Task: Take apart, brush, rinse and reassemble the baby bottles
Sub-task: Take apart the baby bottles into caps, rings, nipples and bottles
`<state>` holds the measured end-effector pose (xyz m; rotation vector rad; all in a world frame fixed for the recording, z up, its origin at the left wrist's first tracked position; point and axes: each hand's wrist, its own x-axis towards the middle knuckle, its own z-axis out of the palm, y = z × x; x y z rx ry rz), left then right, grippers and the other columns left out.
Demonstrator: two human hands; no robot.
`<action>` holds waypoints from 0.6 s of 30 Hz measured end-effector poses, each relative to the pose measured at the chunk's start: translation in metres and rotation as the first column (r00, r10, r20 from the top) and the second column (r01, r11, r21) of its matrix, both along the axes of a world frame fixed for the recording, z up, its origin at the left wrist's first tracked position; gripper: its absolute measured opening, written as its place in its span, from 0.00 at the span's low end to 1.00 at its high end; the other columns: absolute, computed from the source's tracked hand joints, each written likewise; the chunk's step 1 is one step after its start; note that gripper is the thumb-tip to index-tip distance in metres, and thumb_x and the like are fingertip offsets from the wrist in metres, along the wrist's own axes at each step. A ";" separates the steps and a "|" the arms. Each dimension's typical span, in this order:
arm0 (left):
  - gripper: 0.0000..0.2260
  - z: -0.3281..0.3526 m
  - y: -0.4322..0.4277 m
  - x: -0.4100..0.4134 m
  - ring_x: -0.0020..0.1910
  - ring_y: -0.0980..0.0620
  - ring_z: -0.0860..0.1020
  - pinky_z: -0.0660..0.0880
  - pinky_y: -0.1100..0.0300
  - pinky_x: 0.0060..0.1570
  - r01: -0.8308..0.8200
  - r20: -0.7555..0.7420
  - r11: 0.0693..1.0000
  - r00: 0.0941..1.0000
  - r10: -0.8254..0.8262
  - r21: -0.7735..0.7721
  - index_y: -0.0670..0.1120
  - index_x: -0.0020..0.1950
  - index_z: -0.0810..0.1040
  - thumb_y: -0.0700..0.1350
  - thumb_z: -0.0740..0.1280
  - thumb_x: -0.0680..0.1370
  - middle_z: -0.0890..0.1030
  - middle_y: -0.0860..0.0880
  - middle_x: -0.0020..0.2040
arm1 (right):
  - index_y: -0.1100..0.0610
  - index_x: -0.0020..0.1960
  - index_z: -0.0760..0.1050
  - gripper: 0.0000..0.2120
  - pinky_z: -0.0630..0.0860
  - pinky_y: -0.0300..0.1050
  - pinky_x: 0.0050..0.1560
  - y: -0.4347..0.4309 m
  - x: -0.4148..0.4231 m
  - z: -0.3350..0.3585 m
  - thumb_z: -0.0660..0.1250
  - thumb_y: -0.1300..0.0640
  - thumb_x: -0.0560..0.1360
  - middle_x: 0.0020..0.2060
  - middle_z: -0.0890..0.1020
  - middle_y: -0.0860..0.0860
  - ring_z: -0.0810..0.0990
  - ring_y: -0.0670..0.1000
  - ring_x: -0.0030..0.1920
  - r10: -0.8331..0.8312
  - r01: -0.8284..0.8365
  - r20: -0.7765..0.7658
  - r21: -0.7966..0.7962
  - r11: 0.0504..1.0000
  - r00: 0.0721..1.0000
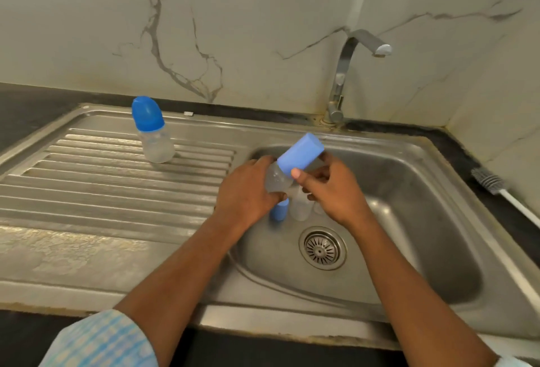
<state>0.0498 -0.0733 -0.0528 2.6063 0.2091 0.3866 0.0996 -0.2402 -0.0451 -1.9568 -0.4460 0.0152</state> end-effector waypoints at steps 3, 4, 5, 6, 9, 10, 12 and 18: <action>0.28 -0.003 -0.002 -0.001 0.59 0.46 0.78 0.72 0.55 0.48 0.039 -0.014 0.996 0.999 -0.038 0.082 0.55 0.67 0.72 0.55 0.76 0.69 0.79 0.52 0.61 | 0.46 0.62 0.69 0.25 0.82 0.49 0.39 -0.003 0.005 0.002 0.75 0.43 0.69 0.50 0.81 0.48 0.83 0.52 0.45 -0.068 0.069 -0.008 0.051 0.996 0.998; 0.28 -0.005 -0.002 0.000 0.59 0.46 0.78 0.72 0.56 0.48 0.050 -0.014 0.994 0.999 -0.049 0.096 0.56 0.67 0.71 0.55 0.75 0.70 0.79 0.53 0.61 | 0.47 0.60 0.69 0.25 0.82 0.51 0.41 -0.003 0.006 0.001 0.76 0.42 0.69 0.49 0.81 0.48 0.83 0.51 0.45 -0.081 0.081 0.002 0.023 0.996 0.997; 0.28 -0.007 -0.002 0.001 0.58 0.47 0.78 0.73 0.55 0.49 0.062 -0.019 0.993 0.998 -0.060 0.105 0.57 0.68 0.71 0.55 0.75 0.70 0.79 0.54 0.60 | 0.48 0.59 0.71 0.25 0.82 0.53 0.43 -0.002 0.007 0.000 0.76 0.41 0.68 0.48 0.81 0.48 0.83 0.51 0.45 -0.092 0.092 0.003 -0.010 0.996 0.996; 0.28 -0.009 -0.002 0.001 0.58 0.48 0.78 0.74 0.55 0.50 0.073 -0.025 0.992 0.997 -0.071 0.106 0.57 0.68 0.71 0.55 0.75 0.70 0.79 0.55 0.60 | 0.50 0.57 0.72 0.24 0.82 0.54 0.43 -0.002 0.008 -0.001 0.76 0.41 0.68 0.47 0.81 0.48 0.83 0.50 0.44 -0.101 0.101 0.002 -0.036 0.994 0.995; 0.29 -0.011 -0.001 0.003 0.58 0.48 0.78 0.74 0.55 0.50 0.111 -0.032 0.990 0.994 -0.108 0.092 0.57 0.69 0.71 0.53 0.75 0.70 0.80 0.54 0.59 | 0.55 0.52 0.75 0.19 0.79 0.43 0.34 -0.003 0.009 0.005 0.77 0.46 0.69 0.43 0.82 0.50 0.82 0.50 0.38 -0.075 0.074 -0.005 -0.055 0.996 0.997; 0.29 -0.010 -0.001 0.002 0.59 0.47 0.78 0.74 0.55 0.51 0.127 -0.040 0.988 0.992 -0.124 0.086 0.55 0.69 0.72 0.52 0.76 0.70 0.80 0.53 0.60 | 0.57 0.51 0.76 0.17 0.77 0.39 0.31 -0.006 0.010 0.009 0.77 0.49 0.70 0.41 0.82 0.51 0.81 0.49 0.35 -0.044 0.043 -0.010 -0.048 0.998 0.999; 0.29 -0.008 0.001 0.001 0.61 0.45 0.77 0.74 0.53 0.55 0.182 -0.065 0.980 0.982 -0.177 0.080 0.52 0.70 0.73 0.50 0.75 0.70 0.80 0.51 0.62 | 0.58 0.51 0.77 0.14 0.77 0.38 0.30 -0.014 0.009 0.017 0.76 0.54 0.71 0.40 0.82 0.52 0.80 0.46 0.32 0.047 -0.048 -0.019 -0.043 0.998 0.999; 0.31 -0.006 0.016 -0.001 0.64 0.42 0.77 0.73 0.52 0.59 0.180 -0.033 0.982 0.983 -0.179 0.054 0.47 0.72 0.72 0.49 0.73 0.70 0.79 0.45 0.66 | 0.55 0.61 0.76 0.16 0.81 0.43 0.35 -0.035 0.009 0.030 0.73 0.60 0.74 0.44 0.82 0.52 0.81 0.47 0.35 0.093 -0.084 -0.035 0.204 0.975 0.995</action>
